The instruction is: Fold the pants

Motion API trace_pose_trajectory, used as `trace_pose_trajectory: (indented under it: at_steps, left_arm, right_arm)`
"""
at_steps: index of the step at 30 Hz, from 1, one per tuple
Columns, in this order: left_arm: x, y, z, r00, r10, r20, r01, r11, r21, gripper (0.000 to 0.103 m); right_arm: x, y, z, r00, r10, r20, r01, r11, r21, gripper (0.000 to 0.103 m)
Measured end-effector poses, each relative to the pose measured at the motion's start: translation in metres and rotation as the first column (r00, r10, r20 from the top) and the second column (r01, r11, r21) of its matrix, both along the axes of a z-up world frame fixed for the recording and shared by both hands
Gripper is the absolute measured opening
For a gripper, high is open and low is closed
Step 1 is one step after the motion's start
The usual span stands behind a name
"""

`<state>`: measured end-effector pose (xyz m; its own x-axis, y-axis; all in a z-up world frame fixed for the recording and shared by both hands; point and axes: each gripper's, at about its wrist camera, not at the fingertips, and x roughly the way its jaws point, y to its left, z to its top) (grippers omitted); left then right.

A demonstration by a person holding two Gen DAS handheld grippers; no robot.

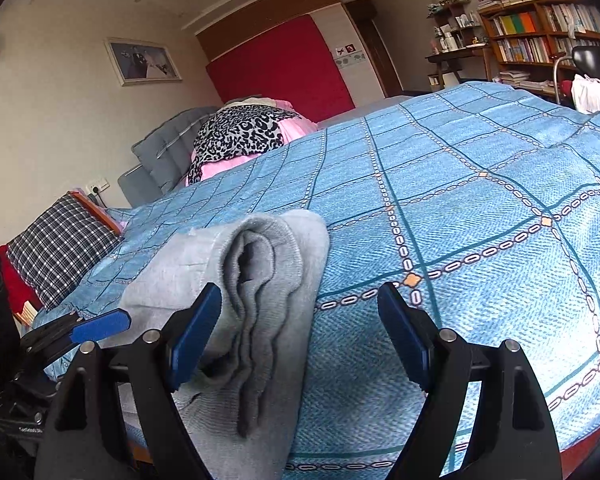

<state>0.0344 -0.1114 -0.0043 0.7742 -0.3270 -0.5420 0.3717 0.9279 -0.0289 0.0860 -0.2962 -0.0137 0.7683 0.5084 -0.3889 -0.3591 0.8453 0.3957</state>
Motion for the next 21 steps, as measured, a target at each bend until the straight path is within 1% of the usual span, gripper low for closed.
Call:
trace_pose_trajectory:
  at_steps: [4,6,8,9,11,12,13,14,15,16,18,19,21]
  left_arm:
    - [-0.005,0.021,-0.008,0.999,0.036,-0.022,-0.036,0.999,0.007,0.06]
    - [-0.008,0.027,-0.01,0.998,0.052,-0.027,-0.051,0.999,0.006,0.06]
    - [-0.01,0.035,-0.011,0.997,0.069,-0.028,-0.069,0.998,0.002,0.06]
    - [-0.012,0.04,-0.012,0.997,0.078,-0.028,-0.078,0.997,-0.002,0.06]
    - [-0.013,0.049,-0.012,0.995,0.097,-0.026,-0.097,0.995,-0.013,0.06]
    - [-0.014,0.052,-0.011,0.994,0.106,-0.024,-0.106,0.994,-0.02,0.06]
    - [-0.016,0.057,-0.012,0.993,0.114,-0.022,-0.114,0.993,-0.026,0.061]
    - [-0.016,0.06,-0.011,0.993,0.12,-0.021,-0.121,0.992,-0.032,0.061]
    - [-0.017,0.062,-0.011,0.992,0.126,-0.019,-0.126,0.991,-0.034,0.061]
    - [-0.017,0.063,-0.01,0.991,0.131,-0.018,-0.132,0.991,-0.034,0.061]
    - [-0.017,0.066,-0.007,0.991,0.136,-0.017,-0.137,0.99,-0.039,0.061]
    - [-0.017,0.067,-0.006,0.991,0.135,-0.014,-0.136,0.99,-0.043,0.061]
    - [-0.017,0.066,-0.003,0.991,0.133,-0.005,-0.133,0.99,-0.051,0.061]
  right_arm:
    - [-0.009,0.016,0.005,0.999,0.046,0.011,-0.046,0.999,-0.014,0.082]
    - [-0.015,0.022,0.007,0.997,0.073,0.021,-0.073,0.997,-0.013,0.077]
    - [-0.019,0.03,0.007,0.992,0.121,0.022,-0.121,0.993,-0.018,0.063]
    - [-0.02,0.035,0.006,0.989,0.148,0.015,-0.147,0.989,-0.025,0.06]
    - [-0.021,0.046,0.001,0.984,0.178,-0.005,-0.178,0.982,-0.062,0.048]
    - [-0.021,0.05,-0.002,0.985,0.175,-0.013,-0.175,0.981,-0.085,0.048]
    - [-0.021,0.052,-0.005,0.986,0.164,-0.012,-0.165,0.981,-0.105,0.042]
    - [-0.022,0.053,-0.006,0.988,0.155,-0.01,-0.155,0.981,-0.116,0.033]
    - [-0.022,0.052,-0.004,0.989,0.147,-0.009,-0.147,0.983,-0.114,0.028]
    - [-0.023,0.049,-0.003,0.99,0.14,-0.008,-0.14,0.985,-0.104,0.019]
    - [-0.025,0.044,0.002,0.989,0.151,0.002,-0.15,0.985,-0.086,0.014]
    - [-0.028,0.043,0.005,0.988,0.153,0.013,-0.151,0.984,-0.093,0.01]
    - [-0.034,0.043,0.005,0.988,0.156,0.021,-0.152,0.98,-0.126,0.01]
